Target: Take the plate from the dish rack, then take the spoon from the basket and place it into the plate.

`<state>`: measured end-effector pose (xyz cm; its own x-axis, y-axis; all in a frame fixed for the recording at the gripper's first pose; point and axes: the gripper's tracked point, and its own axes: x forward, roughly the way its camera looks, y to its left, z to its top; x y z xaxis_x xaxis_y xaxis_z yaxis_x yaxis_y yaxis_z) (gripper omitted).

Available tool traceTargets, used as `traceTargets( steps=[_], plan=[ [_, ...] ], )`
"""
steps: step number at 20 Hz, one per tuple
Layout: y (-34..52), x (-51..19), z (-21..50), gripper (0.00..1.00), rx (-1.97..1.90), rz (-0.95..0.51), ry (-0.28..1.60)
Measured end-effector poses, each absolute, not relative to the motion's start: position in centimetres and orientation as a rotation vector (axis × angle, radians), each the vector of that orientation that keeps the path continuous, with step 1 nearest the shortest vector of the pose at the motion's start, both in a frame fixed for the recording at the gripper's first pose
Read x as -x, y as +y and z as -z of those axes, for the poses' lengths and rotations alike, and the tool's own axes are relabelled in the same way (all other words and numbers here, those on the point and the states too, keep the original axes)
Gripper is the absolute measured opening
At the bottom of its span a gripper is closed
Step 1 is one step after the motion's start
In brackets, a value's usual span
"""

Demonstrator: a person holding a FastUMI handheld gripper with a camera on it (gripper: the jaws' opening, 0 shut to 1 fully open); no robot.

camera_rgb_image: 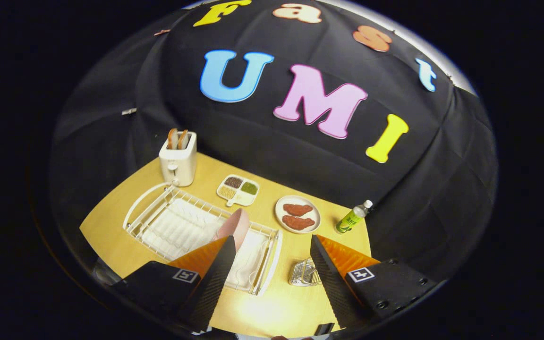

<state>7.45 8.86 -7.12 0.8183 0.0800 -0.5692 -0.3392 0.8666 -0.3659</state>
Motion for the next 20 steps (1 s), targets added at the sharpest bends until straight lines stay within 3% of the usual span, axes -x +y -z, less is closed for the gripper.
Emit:
traceTargets(
  steps=[4, 13, 15, 20],
  plan=[
    [10.9, -9.4, 11.1, 0.98, 0.487, -0.247, 0.741],
    [10.8, -12.8, 19.4, 0.94, 0.405, -0.088, 1.079],
    [10.5, -13.4, 20.6, 0.82, 0.438, -0.061, 1.112],
    [10.5, -13.1, 22.9, 0.31, 0.376, 0.055, 1.212]
  ],
)
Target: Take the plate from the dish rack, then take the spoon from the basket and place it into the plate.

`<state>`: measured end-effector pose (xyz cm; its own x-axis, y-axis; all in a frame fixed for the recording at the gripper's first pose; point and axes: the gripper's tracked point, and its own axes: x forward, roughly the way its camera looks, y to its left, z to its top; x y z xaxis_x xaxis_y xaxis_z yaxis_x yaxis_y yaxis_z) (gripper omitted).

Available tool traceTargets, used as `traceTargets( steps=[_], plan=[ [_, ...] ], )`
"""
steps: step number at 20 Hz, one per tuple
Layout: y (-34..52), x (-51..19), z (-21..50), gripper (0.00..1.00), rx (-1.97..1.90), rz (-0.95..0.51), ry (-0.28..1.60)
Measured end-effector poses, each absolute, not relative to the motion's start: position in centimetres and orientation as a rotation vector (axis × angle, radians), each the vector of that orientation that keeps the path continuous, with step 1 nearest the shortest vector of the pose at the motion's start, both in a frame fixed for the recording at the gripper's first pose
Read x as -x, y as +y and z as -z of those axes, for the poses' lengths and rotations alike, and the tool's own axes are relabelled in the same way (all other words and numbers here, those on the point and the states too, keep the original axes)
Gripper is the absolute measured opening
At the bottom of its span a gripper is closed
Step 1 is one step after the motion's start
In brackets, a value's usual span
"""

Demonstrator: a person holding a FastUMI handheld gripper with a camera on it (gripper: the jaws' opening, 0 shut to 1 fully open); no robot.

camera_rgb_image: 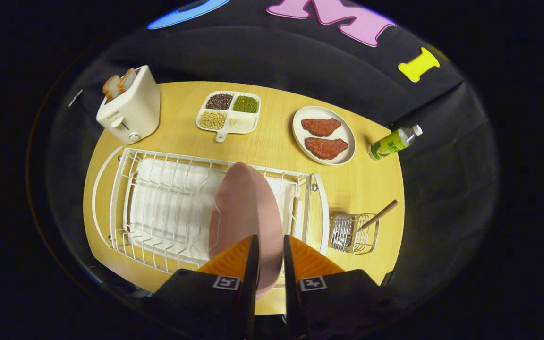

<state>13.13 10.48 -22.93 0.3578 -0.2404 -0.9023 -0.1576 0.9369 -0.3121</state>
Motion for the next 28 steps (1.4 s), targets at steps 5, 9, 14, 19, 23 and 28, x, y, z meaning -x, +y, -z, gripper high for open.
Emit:
traceTargets(
  steps=[5, 9, 14, 19, 23, 28],
  plan=[
    [11.0, -13.0, 22.8, 0.20, 0.366, 0.124, 1.239],
    [11.4, -12.8, 21.9, 0.18, 0.442, 0.112, 1.220],
    [10.1, -13.1, 19.3, 0.18, 0.434, 0.127, 1.193],
    [9.7, -11.0, 15.5, 0.18, 0.286, 0.049, 1.133],
    [8.1, -5.8, 14.6, 0.18, 0.059, -0.020, 1.107],
    [5.4, 3.1, 19.0, 0.18, -0.250, -0.064, 1.143]
  ],
)
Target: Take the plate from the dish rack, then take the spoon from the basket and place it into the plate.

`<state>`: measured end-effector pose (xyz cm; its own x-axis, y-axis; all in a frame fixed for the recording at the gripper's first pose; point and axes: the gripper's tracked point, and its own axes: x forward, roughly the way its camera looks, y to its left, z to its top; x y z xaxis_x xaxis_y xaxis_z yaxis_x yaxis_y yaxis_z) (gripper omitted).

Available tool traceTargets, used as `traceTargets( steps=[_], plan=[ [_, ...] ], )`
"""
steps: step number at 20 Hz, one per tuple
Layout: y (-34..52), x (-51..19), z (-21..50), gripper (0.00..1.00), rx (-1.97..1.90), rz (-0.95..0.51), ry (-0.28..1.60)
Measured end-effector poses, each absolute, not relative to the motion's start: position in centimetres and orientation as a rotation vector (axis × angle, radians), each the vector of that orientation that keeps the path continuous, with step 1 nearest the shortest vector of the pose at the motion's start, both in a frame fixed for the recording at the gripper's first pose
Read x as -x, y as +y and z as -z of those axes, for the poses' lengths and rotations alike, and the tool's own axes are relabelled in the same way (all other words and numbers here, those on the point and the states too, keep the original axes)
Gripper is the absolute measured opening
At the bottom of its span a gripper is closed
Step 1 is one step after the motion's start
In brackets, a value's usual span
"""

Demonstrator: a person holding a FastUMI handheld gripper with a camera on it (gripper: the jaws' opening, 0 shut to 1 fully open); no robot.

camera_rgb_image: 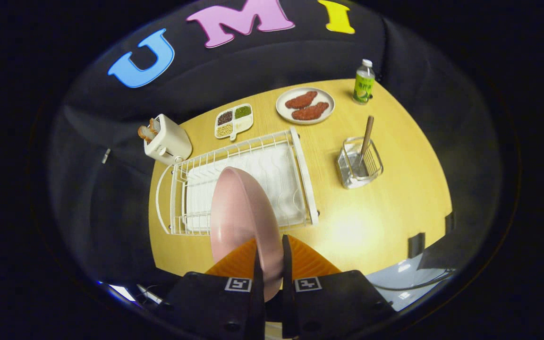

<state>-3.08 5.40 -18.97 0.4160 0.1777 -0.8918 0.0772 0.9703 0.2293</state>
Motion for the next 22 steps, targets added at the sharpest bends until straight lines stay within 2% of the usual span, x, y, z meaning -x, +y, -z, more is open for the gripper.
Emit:
traceTargets(
  steps=[4, 10, 17, 20, 22],
  plan=[
    [3.3, 8.0, 24.5, 0.18, -0.448, -0.096, 1.202],
    [0.9, 11.0, 33.3, 0.18, -0.525, -0.156, 1.287],
    [0.9, 10.6, 37.9, 0.18, -0.660, -0.230, 1.338],
    [-0.5, 11.3, 39.8, 0.30, -0.602, -0.208, 1.349],
    [-0.5, 11.2, 39.4, 0.32, -0.600, -0.230, 1.327]
  ],
)
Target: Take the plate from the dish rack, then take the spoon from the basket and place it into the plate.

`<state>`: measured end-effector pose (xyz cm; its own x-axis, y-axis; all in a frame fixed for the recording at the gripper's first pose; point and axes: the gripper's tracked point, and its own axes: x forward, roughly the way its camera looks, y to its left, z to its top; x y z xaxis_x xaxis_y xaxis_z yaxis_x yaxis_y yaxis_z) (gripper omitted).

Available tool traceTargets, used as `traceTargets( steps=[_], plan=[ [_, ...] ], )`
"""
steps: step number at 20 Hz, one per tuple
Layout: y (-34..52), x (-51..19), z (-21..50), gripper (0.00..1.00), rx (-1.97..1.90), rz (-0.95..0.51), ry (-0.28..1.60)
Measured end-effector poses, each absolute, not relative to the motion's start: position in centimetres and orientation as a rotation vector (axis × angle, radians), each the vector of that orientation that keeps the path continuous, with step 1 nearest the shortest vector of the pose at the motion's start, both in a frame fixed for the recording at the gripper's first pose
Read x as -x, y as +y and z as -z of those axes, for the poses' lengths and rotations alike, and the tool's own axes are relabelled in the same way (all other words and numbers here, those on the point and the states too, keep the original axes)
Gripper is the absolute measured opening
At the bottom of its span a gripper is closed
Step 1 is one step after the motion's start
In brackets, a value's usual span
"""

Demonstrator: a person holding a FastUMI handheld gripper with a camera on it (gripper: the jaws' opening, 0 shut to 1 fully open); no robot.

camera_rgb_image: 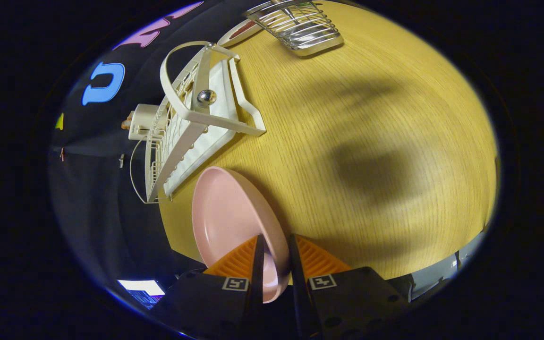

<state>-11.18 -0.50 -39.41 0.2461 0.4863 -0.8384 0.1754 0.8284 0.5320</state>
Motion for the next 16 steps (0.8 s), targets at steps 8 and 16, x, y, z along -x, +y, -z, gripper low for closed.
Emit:
traceTargets(
  steps=[8, 16],
  plan=[
    [-3.3, 9.3, 33.5, 0.98, -0.466, -0.275, 1.134],
    [-8.8, 3.9, 24.4, 0.99, -0.299, -0.171, 0.820]
  ],
)
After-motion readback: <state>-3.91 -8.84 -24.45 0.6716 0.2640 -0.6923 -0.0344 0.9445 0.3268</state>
